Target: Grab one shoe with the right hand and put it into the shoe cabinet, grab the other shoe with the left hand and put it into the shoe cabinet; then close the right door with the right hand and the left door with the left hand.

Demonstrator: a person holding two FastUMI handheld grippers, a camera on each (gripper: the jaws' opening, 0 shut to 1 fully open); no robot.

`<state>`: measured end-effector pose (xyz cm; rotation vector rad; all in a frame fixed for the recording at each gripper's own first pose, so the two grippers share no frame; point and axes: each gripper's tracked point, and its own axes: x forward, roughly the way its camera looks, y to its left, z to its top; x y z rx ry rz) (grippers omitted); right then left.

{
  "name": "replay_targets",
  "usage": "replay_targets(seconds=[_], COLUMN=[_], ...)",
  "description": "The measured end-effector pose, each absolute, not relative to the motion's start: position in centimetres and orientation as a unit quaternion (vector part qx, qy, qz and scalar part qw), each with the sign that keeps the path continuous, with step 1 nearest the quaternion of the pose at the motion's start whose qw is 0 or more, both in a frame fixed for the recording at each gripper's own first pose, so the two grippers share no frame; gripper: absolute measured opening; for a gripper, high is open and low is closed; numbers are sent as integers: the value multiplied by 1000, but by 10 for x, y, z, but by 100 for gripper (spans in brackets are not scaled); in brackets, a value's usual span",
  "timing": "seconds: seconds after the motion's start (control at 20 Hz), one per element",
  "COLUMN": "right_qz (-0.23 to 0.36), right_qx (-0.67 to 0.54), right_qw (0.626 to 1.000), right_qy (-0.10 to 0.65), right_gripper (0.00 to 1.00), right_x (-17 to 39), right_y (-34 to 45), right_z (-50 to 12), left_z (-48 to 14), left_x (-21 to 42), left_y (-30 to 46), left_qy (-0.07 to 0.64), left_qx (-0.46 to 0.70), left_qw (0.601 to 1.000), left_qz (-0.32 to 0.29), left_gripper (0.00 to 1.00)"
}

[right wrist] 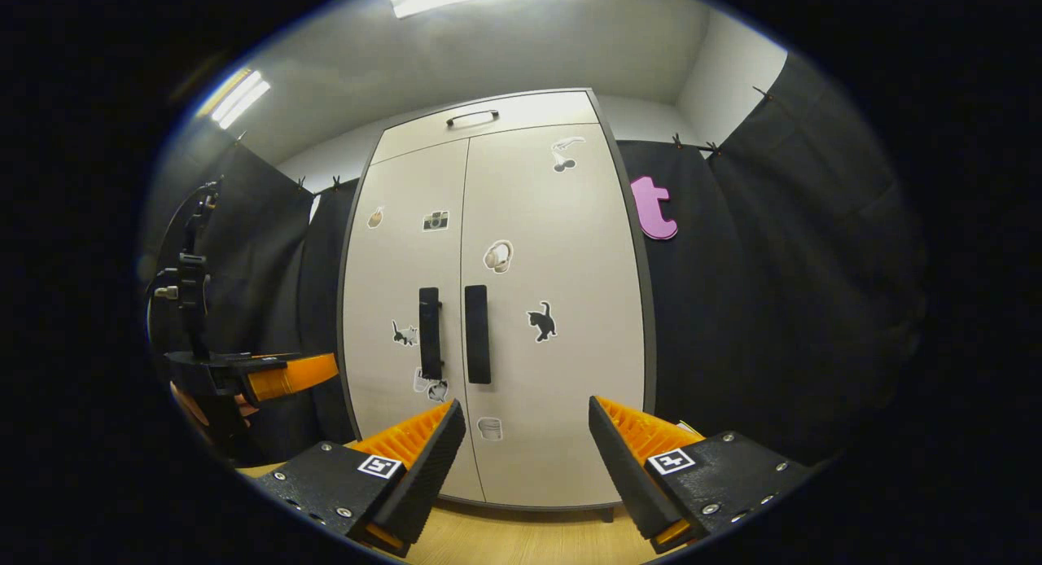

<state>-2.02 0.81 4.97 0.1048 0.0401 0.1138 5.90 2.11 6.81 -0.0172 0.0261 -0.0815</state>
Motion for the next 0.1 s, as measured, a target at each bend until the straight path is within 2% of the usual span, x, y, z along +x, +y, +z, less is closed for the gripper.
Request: replay_targets(seconds=[0.1], right_qz=[60], right_qx=[54], right_qw=[996], right_qy=[24], right_gripper=[94], right_x=[-20], right_y=[11], right_z=[46], left_z=[69], left_x=[55], left_y=[21], left_qy=[12], left_qx=[-10], left_qw=[999], left_qz=[-37], left_gripper=[96])
